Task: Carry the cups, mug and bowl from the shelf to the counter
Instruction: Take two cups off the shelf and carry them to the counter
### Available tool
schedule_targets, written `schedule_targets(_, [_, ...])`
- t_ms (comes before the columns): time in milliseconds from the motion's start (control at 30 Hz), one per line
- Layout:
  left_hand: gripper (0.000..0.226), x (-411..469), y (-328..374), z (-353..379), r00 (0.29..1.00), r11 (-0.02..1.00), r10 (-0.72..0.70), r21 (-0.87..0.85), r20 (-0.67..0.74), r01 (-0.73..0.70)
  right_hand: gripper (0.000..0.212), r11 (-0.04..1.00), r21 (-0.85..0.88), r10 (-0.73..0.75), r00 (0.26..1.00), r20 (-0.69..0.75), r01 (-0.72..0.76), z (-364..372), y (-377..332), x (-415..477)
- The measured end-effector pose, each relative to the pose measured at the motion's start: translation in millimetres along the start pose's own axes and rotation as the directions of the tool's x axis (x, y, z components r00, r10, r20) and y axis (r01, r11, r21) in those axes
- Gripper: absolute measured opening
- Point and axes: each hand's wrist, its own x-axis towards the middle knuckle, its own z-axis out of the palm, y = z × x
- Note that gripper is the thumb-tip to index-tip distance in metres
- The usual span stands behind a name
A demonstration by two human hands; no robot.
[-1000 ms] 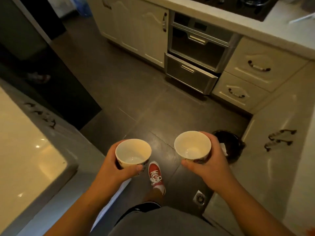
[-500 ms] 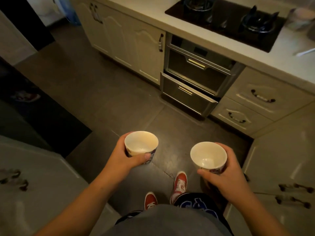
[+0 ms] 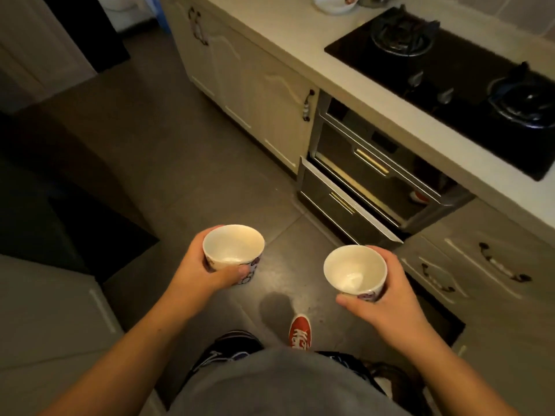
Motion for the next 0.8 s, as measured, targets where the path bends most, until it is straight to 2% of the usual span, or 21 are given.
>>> schedule_targets(133, [0.088, 15, 10, -24, 0.989, 0.999, -0.035, -0.004, -0.141, 0.035, 0.086, 0.997, -0.031, -0.064, 0.986, 0.153, 0.069, 27, -33, 79])
schedule_targets(300, [0.08, 47, 4, -72, 0.952, 0.996, -0.094, -0.019, -0.292, 0.092, 0.085, 0.989, -0.021, -0.132, 0.941, 0.31, 0.145, 88, -72, 178])
schedule_targets(400, [0.089, 80, 0, -105, 0.928, 0.992, -0.128, -0.062, -0.351, 0.114, 0.085, 0.985, -0.01, -0.158, 0.919, 0.361, 0.173, 128, -91, 235])
schedule_targets(467, [0.089, 107, 1, -126, 0.919, 0.989, -0.14, -0.095, -0.369, 0.112, 0.086, 0.985, -0.004, -0.156, 0.915, 0.372, 0.17, 151, -102, 269])
schedule_targets(567, [0.077, 153, 10, -154, 0.91, 0.985, -0.164, -0.12, -0.38, 0.127, 0.086, 0.987, -0.011, -0.142, 0.913, 0.381, 0.159, 172, -118, 312])
schedule_targets(800, [0.07, 277, 54, -199, 0.952, 0.993, -0.101, -0.083, -0.289, 0.08, 0.086, 0.992, -0.049, -0.093, 0.945, 0.313, 0.114, 174, -146, 387])
